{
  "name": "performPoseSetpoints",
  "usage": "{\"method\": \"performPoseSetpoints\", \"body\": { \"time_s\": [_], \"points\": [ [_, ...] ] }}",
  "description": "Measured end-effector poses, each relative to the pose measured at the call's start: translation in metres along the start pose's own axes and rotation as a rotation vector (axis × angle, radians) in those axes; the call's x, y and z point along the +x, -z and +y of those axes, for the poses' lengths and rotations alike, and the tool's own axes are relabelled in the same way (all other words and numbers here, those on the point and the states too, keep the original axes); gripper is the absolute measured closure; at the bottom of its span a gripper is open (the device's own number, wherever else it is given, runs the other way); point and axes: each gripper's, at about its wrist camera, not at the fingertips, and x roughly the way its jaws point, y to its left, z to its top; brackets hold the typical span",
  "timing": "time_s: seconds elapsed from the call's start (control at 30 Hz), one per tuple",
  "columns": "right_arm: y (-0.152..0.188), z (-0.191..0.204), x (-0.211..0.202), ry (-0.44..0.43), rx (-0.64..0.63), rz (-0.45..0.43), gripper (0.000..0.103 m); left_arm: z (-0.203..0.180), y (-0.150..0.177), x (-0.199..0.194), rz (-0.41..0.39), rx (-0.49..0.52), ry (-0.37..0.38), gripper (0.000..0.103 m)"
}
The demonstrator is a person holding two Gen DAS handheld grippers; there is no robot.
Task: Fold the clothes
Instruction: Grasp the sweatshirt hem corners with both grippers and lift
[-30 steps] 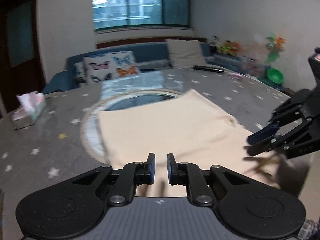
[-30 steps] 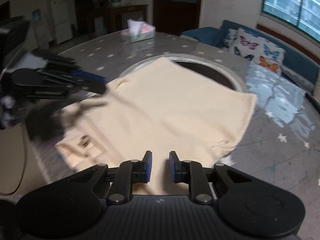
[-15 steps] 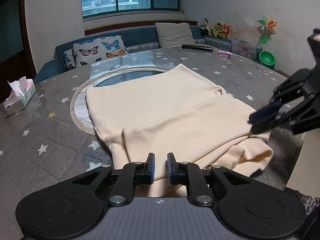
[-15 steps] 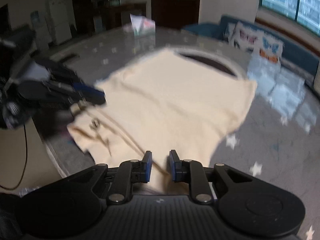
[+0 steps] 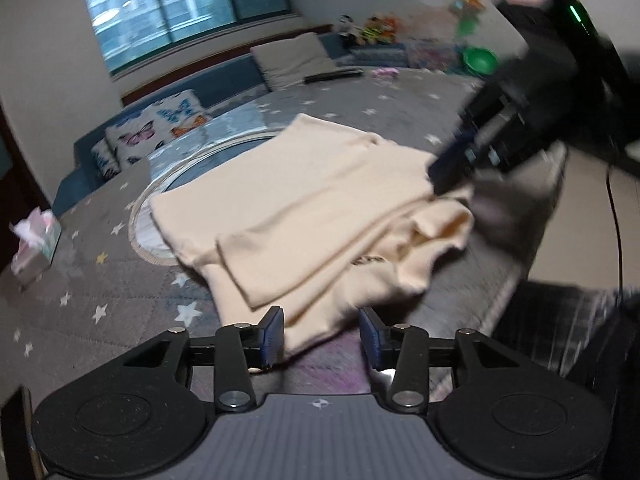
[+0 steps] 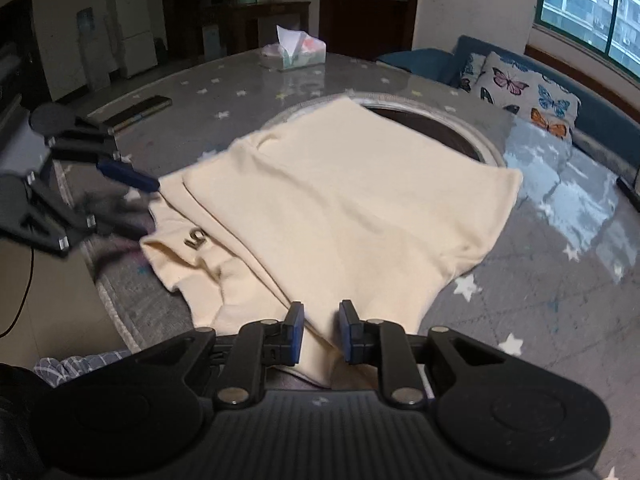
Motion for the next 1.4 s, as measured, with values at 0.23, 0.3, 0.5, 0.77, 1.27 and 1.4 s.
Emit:
{"method": "performPoseSetpoints", "body": {
  "time_s": [0.23, 0.3, 0.5, 0.77, 1.27, 1.4],
  "points": [
    [0.001, 0.011, -0.013, 0.012, -0.105, 0.008, 0.064, -0.014, -0.006, 0.012, -0.046, 0.065, 0.005, 0.050],
    [0.003, 0.015, -0.015, 0.016, -0.138, 0.013, 0.058, -0.010, -0.009, 0.014, -0.061, 0.043, 0.008, 0.065],
    [0.011, 0.026, -0.017, 0.027, -0.243, 0.011, 0.041, 0.003, -0.021, 0.018, -0.105, -0.026, 0.016, 0.094],
    [0.009, 0.037, 0.004, 0.073, -0.342, -0.057, 0.046, 0.045, -0.057, 0.030, -0.144, -0.158, 0.037, 0.094],
    [-0.032, -0.002, 0.008, 0.008, -0.103, -0.062, 0.095, 0.024, -0.015, 0.006, -0.116, -0.148, -0.027, 0.068],
    [-0.040, -0.008, 0.004, 0.000, -0.075, -0.069, 0.096, 0.014, -0.002, 0.001, -0.114, -0.111, -0.062, 0.063]
  ]
}}
